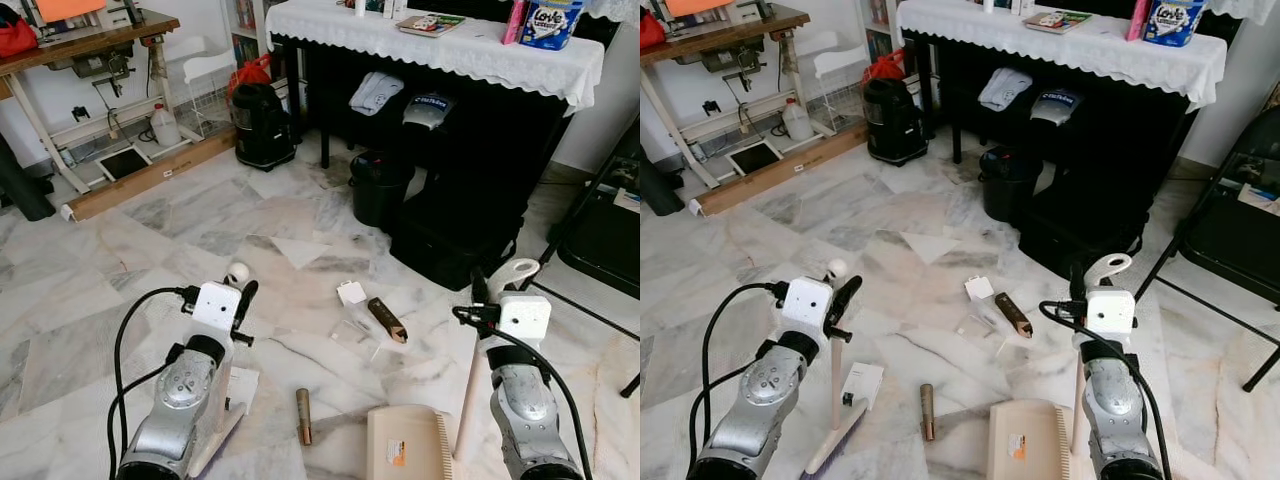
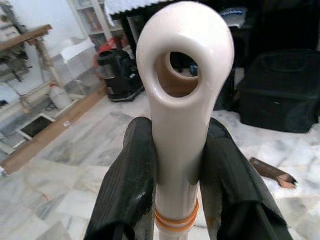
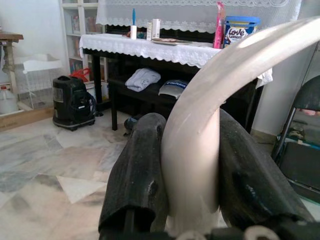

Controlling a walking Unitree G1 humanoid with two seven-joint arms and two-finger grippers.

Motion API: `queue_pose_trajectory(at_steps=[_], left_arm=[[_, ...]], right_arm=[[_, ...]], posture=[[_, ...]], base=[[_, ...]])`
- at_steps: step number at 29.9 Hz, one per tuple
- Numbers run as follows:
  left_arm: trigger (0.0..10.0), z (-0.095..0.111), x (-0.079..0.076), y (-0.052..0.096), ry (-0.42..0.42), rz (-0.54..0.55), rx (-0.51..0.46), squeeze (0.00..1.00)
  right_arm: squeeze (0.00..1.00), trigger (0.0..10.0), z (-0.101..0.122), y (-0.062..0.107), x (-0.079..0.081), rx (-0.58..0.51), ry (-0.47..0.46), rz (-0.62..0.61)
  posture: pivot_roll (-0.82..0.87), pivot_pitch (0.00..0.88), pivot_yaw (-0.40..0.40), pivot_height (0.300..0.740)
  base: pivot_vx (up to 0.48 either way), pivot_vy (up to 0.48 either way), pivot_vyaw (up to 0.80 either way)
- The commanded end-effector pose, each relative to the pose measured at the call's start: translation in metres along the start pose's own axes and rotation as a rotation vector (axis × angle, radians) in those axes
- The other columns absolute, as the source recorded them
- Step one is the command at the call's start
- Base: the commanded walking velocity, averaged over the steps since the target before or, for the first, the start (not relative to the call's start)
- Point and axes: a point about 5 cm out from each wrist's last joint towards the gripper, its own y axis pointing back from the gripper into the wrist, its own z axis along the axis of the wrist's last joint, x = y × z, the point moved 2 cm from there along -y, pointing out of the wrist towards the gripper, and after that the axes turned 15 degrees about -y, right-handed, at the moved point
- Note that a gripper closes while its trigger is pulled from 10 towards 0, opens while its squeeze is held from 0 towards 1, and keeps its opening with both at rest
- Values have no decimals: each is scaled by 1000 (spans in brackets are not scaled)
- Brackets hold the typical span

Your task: Sweep floor

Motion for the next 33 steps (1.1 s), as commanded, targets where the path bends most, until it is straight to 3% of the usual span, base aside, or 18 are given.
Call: queue_pose_trajectory(at_steps=[1, 10, 21, 30, 33], left_arm=[[10000, 6, 9, -5, -23, 47, -30, 0], [10000, 5, -1, -11, -22, 69, -6, 0], [10000, 7, 9, -18, -17, 170, -4, 0], [10000, 6, 26, -3, -42, 202, -31, 0], [10000, -8, 26, 4, -89, 155, 25, 0]], right_arm=[[0, 10000, 10, -5, 0, -44, -5, -6], [0, 10000, 11, -6, 0, -46, -8, -9], [0, 10000, 12, -7, -1, -50, -8, -16], [0, 10000, 11, -9, 6, -42, -18, 2], [0, 10000, 9, -9, 8, -37, -21, 7]], posture=[[-32, 0, 37, 740], [-46, 0, 43, 740], [-39, 0, 30, 740], [-14, 0, 28, 740], [-15, 0, 30, 740]], base=[[0, 0, 0], [0, 0, 0], [0, 0, 0], [0, 0, 0], [0, 0, 0]])
